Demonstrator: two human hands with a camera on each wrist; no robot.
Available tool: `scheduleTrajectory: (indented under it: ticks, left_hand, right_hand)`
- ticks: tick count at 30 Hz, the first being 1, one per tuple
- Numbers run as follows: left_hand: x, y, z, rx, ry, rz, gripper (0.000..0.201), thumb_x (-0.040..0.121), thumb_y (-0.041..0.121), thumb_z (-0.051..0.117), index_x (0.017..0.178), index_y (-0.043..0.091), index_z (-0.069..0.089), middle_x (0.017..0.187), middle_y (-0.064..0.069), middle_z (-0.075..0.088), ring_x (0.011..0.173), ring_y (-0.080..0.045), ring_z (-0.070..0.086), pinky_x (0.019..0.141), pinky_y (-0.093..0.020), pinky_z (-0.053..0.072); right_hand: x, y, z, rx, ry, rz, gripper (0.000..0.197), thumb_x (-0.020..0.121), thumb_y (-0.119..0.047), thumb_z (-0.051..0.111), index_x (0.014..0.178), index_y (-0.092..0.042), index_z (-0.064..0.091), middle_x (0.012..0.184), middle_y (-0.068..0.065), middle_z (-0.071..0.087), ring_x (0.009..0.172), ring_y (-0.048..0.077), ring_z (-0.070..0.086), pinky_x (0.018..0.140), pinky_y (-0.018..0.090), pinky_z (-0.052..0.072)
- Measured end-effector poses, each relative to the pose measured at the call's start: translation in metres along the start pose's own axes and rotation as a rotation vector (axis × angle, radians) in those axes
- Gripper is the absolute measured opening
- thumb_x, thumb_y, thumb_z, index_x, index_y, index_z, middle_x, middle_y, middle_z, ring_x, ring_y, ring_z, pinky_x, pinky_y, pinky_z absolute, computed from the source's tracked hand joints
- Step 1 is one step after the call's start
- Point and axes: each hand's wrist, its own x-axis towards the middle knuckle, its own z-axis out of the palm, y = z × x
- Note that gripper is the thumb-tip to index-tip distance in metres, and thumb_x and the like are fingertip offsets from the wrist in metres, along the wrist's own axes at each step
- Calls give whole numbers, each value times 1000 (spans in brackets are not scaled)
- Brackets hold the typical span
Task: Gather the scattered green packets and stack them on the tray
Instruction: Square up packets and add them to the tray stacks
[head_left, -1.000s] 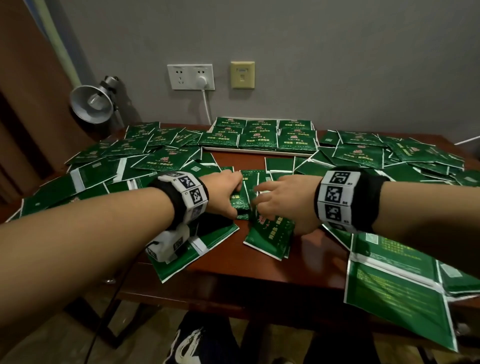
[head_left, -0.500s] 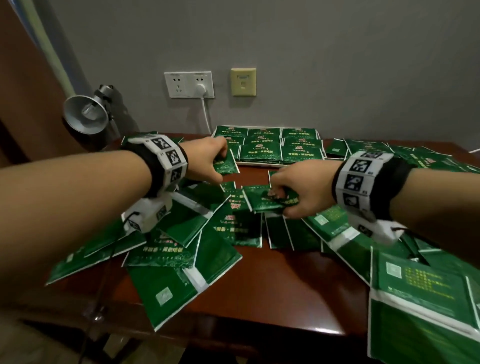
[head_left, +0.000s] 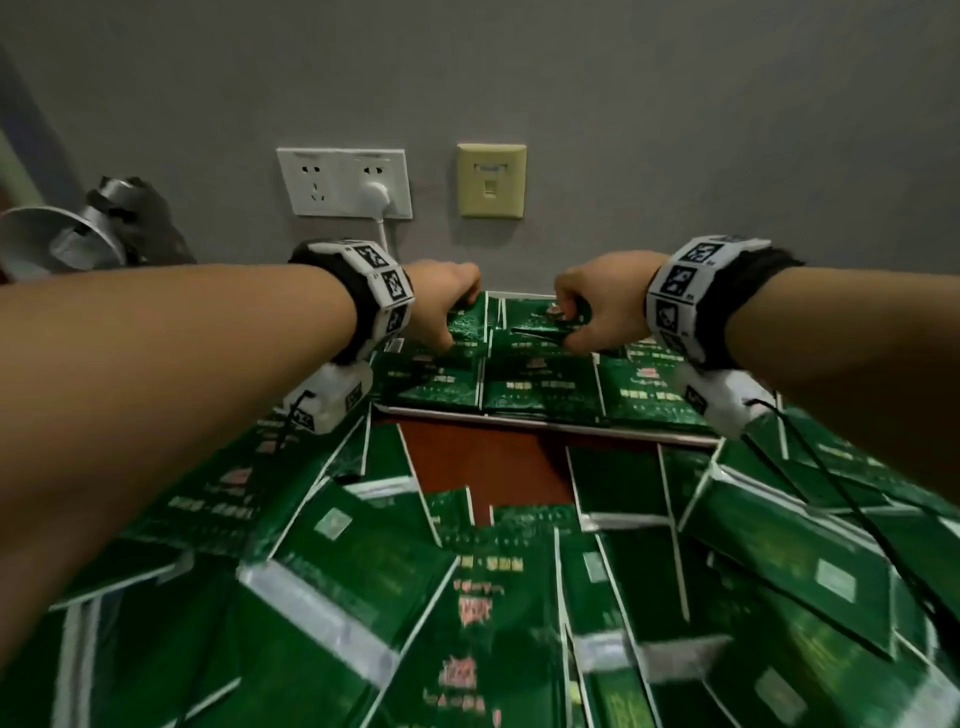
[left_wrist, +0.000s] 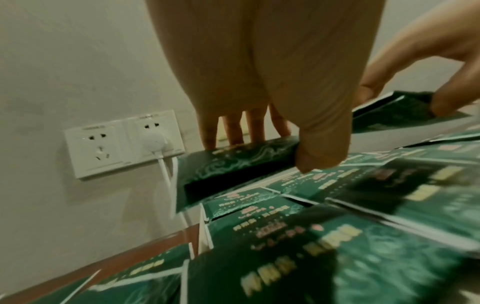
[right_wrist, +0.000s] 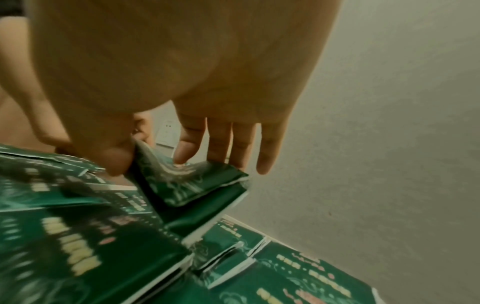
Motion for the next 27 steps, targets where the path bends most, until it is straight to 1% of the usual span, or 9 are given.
scheduleTrajectory:
  ticks: [4, 8, 10, 12, 14, 17, 19, 24, 27]
  left_hand:
    - [34, -7, 13, 38, -55, 20, 47, 75, 16, 77, 106, 16, 42, 99, -7, 53, 86, -26, 51, 70, -36, 44]
    - [42, -8, 25, 50, -161, 8, 43, 77, 13, 72, 114, 15, 50, 106, -5, 55, 87, -23, 52, 69, -31, 43]
    - [37, -5, 24, 23, -157, -14, 37, 79, 10, 67, 114, 17, 53, 111, -5, 57, 80, -18, 53, 60, -26, 42]
    - [28, -2, 16, 23, -116, -44, 39, 82, 4, 59, 119, 18, 54, 119, -5, 57, 70, -12, 49, 53, -24, 38]
    - [14, 2, 5, 36, -84, -68, 41, 85, 2, 55, 122, 18, 54, 124, -5, 56, 71, -12, 50, 55, -24, 39]
    - [-19, 15, -12, 23, -74, -95, 37, 86, 5, 55, 120, 18, 56, 124, -6, 58, 90, -21, 56, 72, -31, 48]
    - [-46, 31, -18, 33, -101, -83, 34, 86, 5, 54, 117, 17, 58, 121, -6, 60, 100, -24, 58, 82, -33, 50]
    - [-135, 90, -4, 87, -352, -22, 28, 89, 11, 58, 117, 12, 61, 116, -6, 64, 91, -20, 57, 72, -26, 44]
    - [-191, 114, 19, 147, -414, 6, 37, 86, 28, 66, 120, 13, 60, 118, -7, 62, 102, -24, 59, 74, -26, 43]
  right_hand:
    - [39, 0, 13, -83, -34, 9, 35, 85, -45, 64, 103, -16, 55, 76, 0, 53, 64, 20, 48, 48, 26, 32]
    - [51, -4, 24, -43, -109, 14, 35, 84, -49, 65, 102, -20, 56, 82, -2, 56, 70, 20, 51, 55, 28, 36]
    - [47, -5, 25, 1, -84, 33, 33, 85, -53, 61, 100, -23, 57, 79, -4, 55, 71, 18, 52, 57, 28, 36]
    - [36, -7, 21, 10, -26, 50, 28, 86, -50, 59, 98, -24, 58, 81, -3, 59, 76, 20, 55, 61, 28, 40]
    - [20, -14, 12, -12, -4, 35, 21, 87, -43, 57, 96, -25, 60, 87, -2, 63, 80, 23, 58, 64, 29, 43]
    - [-21, -35, 0, -16, -65, -69, 15, 87, -39, 57, 95, -26, 60, 94, -3, 64, 82, 22, 59, 68, 30, 47]
    - [-59, -57, -4, -19, -111, -189, 19, 86, -38, 59, 101, -27, 60, 100, -4, 64, 87, 22, 59, 74, 30, 48]
    - [-156, -116, 11, -90, -255, -314, 45, 86, -53, 60, 114, -19, 57, 97, -2, 59, 83, 22, 55, 67, 27, 40]
    - [-188, -144, 31, -65, -239, -282, 68, 77, -66, 63, 119, -14, 53, 111, 7, 59, 97, 28, 60, 74, 32, 48]
